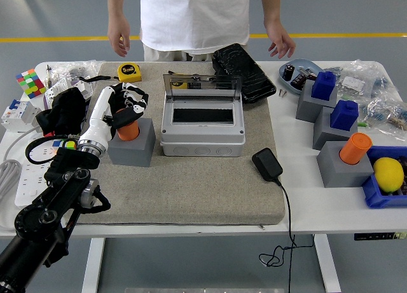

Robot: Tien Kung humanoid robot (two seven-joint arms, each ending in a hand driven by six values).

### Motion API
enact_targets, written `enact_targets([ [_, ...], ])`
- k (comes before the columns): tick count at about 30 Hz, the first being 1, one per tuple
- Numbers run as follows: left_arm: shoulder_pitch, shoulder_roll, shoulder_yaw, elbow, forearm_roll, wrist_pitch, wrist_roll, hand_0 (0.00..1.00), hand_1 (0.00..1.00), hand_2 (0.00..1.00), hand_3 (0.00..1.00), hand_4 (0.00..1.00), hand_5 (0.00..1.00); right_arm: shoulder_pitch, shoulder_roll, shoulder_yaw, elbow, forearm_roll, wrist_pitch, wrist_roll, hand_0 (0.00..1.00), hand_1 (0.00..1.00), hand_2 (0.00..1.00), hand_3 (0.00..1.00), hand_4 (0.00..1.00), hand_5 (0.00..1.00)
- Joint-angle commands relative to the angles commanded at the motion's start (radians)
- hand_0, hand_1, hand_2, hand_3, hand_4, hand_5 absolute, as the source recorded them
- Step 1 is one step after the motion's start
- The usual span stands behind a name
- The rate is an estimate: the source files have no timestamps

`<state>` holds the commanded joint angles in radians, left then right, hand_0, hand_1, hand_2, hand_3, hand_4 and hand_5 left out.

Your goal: Fetch the battery,place it into the box,close the lid of the box

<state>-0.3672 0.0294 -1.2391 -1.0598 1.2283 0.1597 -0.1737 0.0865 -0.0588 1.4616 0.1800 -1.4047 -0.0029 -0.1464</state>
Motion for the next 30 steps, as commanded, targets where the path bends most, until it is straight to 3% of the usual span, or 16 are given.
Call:
enact_targets([
  [5, -0.002, 0.001, 0.003, 0.006, -0.014, -0.011, -0.005, 0.186, 0.255, 0.320, 0.467, 0.675, 0.002, 0.001, 0.000, -0.001, 0.000, 0.001, 0.000, 0.001, 0.675, 0.654, 0.688, 0.618, 0.998, 0.603],
  [6, -0.002, 0.000, 0.003, 0.007, -0.015, -0.013, -0.008, 0.378, 0.479, 0.467, 0.641, 0.915, 0.002, 0.000, 0.001, -0.001, 0.000, 0.000, 0.000, 0.001, 0.675, 0.654, 0.688, 0.616, 0.998, 0.603],
  [11, -0.003, -0.002, 0.004, 0.009, -0.018, -0.016, -0.021, 0.378, 0.479, 0.467, 0.641, 0.915, 0.002, -0.002, 0.002, 0.001, 0.000, 0.000, 0.000, 0.002, 0.675, 0.654, 0.688, 0.616, 0.998, 0.603],
  [12, -0.004, -0.002, 0.003, 0.009, -0.018, -0.016, -0.022, 0.427, 0.552, 0.499, 0.728, 0.981, 0.002, -0.003, 0.002, 0.003, 0.000, -0.001, 0.000, 0.002, 0.675, 0.654, 0.688, 0.617, 0.998, 0.602],
  [23, 0.008, 0.004, -0.008, -0.006, -0.027, -0.020, -0.066, 0.442, 0.587, 0.513, 0.733, 0.998, 0.002, -0.007, 0.004, 0.004, 0.000, 0.004, -0.001, 0.006, 0.675, 0.654, 0.687, 0.617, 0.998, 0.602],
  [24, 0.012, 0.005, -0.009, -0.009, -0.029, -0.025, -0.077, 0.653, 0.643, 0.540, 0.737, 0.998, 0.053, -0.008, 0.004, 0.004, 0.000, 0.003, 0.000, 0.006, 0.675, 0.654, 0.687, 0.616, 0.998, 0.601],
  [29, 0.042, 0.016, -0.017, -0.014, -0.015, -0.066, -0.129, 0.653, 0.643, 0.540, 0.737, 0.998, 0.053, -0.012, 0.004, 0.011, 0.000, -0.001, 0.001, 0.009, 0.675, 0.654, 0.687, 0.616, 0.998, 0.601],
  [30, 0.047, 0.017, -0.018, -0.015, -0.012, -0.069, -0.136, 0.759, 0.693, 0.654, 0.750, 0.998, 0.214, -0.012, 0.004, 0.011, 0.000, -0.001, 0.001, 0.009, 0.675, 0.654, 0.687, 0.615, 0.998, 0.601],
])
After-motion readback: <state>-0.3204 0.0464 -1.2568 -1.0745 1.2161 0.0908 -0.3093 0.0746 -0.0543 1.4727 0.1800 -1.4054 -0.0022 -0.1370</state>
